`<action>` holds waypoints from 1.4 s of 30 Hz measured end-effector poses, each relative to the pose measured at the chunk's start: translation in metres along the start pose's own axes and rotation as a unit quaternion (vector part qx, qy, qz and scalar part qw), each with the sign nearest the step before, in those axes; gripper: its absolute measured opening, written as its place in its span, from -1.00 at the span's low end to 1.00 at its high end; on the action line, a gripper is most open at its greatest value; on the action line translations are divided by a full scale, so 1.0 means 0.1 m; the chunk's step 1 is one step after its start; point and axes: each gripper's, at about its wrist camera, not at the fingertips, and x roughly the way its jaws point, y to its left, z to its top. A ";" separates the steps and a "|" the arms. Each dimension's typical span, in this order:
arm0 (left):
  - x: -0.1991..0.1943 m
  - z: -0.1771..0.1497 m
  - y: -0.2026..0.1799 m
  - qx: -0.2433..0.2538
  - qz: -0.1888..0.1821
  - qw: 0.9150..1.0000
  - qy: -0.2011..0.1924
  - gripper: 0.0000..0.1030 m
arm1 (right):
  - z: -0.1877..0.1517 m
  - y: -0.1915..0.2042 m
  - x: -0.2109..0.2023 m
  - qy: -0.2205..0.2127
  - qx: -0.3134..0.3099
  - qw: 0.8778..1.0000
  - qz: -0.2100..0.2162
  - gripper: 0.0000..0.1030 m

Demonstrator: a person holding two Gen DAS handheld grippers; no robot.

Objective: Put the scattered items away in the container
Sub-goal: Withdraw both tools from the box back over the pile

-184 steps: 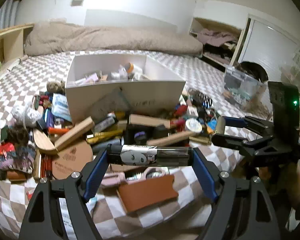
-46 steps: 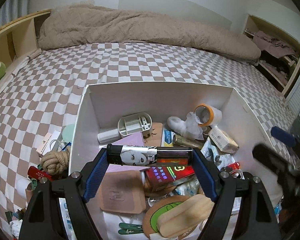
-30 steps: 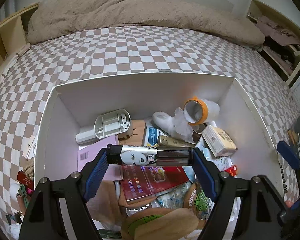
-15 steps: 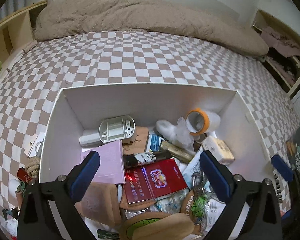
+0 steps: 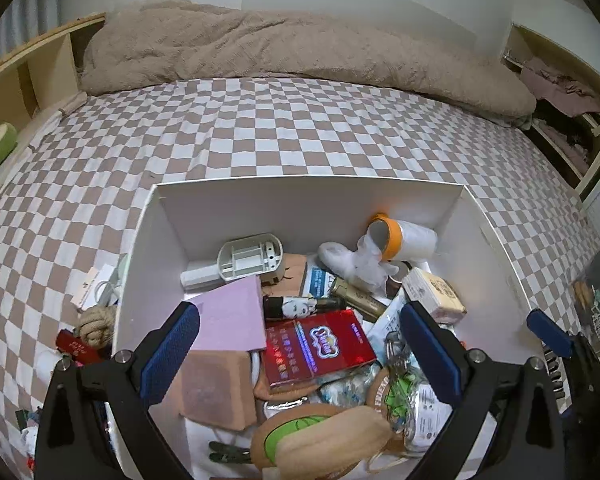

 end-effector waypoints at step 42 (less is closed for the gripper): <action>-1.64 -1.11 0.03 0.074 0.002 0.985 -0.154 0.97 | -0.36 -0.11 -1.43 -0.065 -0.036 0.997 -0.008 0.93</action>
